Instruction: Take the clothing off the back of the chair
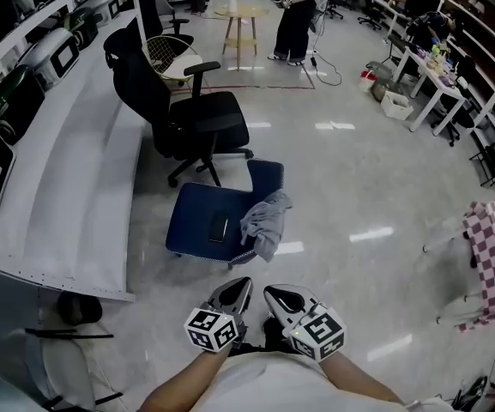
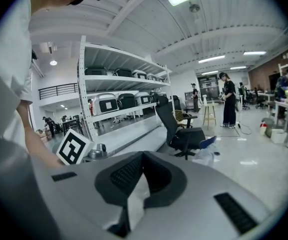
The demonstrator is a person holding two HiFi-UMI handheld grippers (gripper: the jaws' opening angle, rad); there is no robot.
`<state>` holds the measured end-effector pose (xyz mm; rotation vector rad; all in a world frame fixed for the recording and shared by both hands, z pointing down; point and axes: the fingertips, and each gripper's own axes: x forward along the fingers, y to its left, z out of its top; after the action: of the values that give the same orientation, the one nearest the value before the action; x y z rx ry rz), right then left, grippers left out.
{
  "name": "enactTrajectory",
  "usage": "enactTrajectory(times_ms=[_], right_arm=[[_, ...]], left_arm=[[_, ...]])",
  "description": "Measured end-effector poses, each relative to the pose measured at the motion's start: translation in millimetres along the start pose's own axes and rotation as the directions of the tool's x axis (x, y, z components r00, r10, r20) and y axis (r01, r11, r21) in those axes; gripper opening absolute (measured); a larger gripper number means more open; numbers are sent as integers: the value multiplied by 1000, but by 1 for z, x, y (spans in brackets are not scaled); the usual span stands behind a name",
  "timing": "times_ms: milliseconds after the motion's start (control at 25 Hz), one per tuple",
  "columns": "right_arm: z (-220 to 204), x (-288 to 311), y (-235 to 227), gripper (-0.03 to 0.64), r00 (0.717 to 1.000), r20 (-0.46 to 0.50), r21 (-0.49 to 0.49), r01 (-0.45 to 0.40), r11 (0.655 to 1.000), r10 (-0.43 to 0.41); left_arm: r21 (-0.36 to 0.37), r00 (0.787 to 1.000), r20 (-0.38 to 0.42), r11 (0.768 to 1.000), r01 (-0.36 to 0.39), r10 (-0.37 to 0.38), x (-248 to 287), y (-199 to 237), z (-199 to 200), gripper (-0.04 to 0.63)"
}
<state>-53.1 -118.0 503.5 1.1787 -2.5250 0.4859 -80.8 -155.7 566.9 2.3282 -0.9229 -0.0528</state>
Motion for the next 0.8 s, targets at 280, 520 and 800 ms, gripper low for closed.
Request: enactTrajectory(times_ms=[280, 520, 800], right_arm=[[11, -4, -46, 17, 999, 21, 15, 23, 1000, -23], [20, -1, -80, 17, 999, 30, 22, 12, 1000, -12], [32, 3, -127, 17, 998, 51, 21, -24, 999, 23]], left_arm=[[9, 1000, -9, 1000, -15, 15, 30, -2, 7, 9], [13, 999, -9, 999, -36, 36, 61, 0, 18, 9], [17, 996, -5, 996, -88, 88, 101, 7, 29, 9]])
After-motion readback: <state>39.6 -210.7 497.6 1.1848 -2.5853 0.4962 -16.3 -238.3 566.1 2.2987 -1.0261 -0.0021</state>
